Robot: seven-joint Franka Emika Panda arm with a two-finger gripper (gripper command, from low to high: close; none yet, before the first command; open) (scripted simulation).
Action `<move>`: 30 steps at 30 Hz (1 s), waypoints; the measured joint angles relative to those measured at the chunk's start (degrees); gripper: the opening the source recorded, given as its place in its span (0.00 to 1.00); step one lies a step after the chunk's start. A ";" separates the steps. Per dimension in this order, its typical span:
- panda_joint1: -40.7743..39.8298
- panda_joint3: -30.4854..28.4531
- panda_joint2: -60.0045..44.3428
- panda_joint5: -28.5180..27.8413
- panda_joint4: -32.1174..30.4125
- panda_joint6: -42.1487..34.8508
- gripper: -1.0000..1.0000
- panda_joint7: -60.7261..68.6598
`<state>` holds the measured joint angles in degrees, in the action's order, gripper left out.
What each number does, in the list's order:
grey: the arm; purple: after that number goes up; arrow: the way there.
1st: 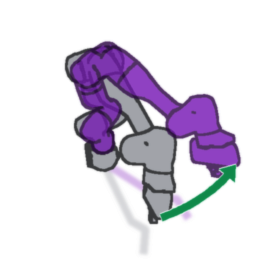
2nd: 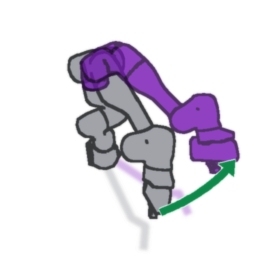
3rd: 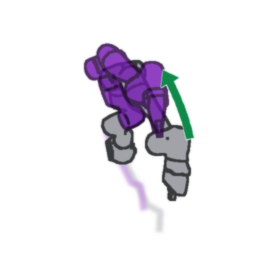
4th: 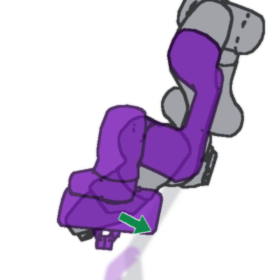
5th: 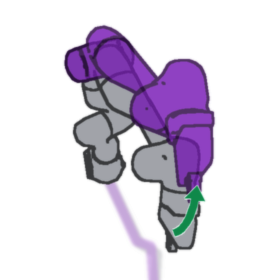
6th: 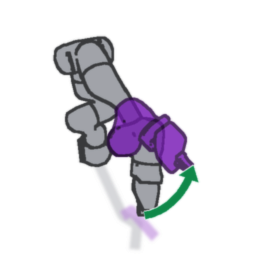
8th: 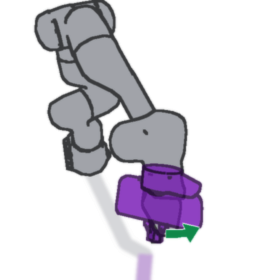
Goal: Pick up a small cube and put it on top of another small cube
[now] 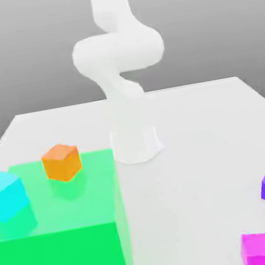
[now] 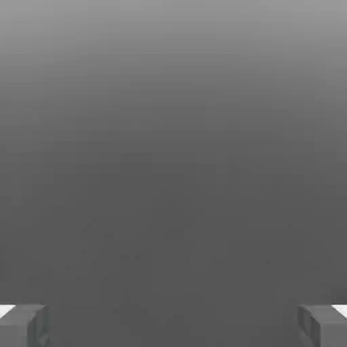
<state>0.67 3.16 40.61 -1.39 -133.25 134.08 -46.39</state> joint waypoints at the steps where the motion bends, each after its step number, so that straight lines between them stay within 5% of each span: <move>1: 0.27 1.39 -2.25 -0.59 -0.63 0.99 0.50 -0.23; 24: 15.19 22.74 -49.55 -12.16 -14.19 22.33 0.50 -4.46; 30: 21.78 16.03 -60.09 -20.77 -12.77 29.50 0.50 -10.79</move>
<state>22.45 19.19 -19.48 -22.16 -146.01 163.58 -57.18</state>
